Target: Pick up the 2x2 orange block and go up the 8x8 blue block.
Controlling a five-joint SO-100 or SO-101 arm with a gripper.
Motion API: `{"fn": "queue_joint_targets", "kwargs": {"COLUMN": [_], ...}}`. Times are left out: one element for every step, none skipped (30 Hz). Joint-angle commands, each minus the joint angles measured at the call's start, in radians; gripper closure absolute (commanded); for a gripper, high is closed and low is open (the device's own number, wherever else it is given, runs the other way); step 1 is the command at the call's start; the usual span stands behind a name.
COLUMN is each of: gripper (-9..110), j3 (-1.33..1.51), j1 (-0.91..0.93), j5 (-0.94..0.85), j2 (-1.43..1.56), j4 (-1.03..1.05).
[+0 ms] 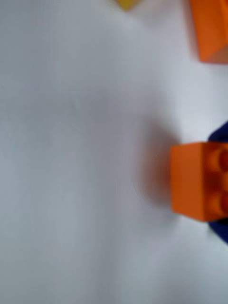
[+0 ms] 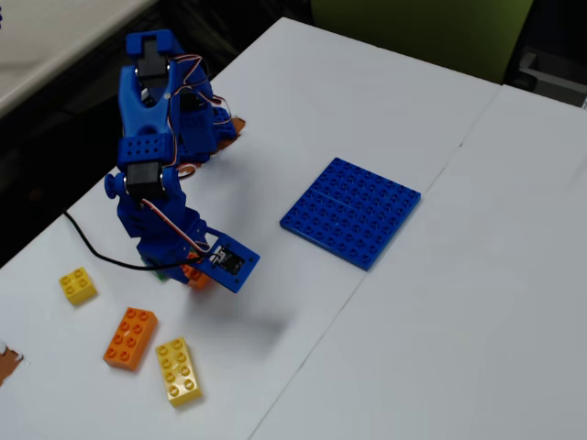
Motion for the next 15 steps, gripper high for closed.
{"fn": "queue_joint_targets", "kwargs": {"gripper": [101, 101, 101, 101, 101, 101, 101, 101, 101, 101, 101, 101, 101, 101, 101], "j3": [-0.028, -0.028, -0.028, -0.025, -0.008, 0.015, 0.035, 0.052, 0.061, 0.067, 0.067, 0.067, 0.067, 0.067, 0.067], "j1": [-0.038, -0.049, -0.061, -0.072, -0.086, -0.101, -0.115, -0.126, -0.137, -0.146, -0.155, -0.164, -0.173, -0.184, -0.196], "j5": [0.032, 0.044, 0.057, 0.072, 0.089, 0.106, 0.121, 0.132, 0.141, 0.150, 0.161, 0.167, 0.178, 0.190, 0.206], "j2": [0.129, 0.150, 0.173, 0.196, 0.227, 0.262, 0.296, 0.328, 0.356, 0.382, 0.403, 0.425, 0.446, 0.466, 0.486], "j4": [0.041, 0.057, 0.069, 0.083, 0.089, 0.089, 0.089, 0.091, 0.098, 0.109, 0.123, 0.140, 0.153, 0.167, 0.181]}}
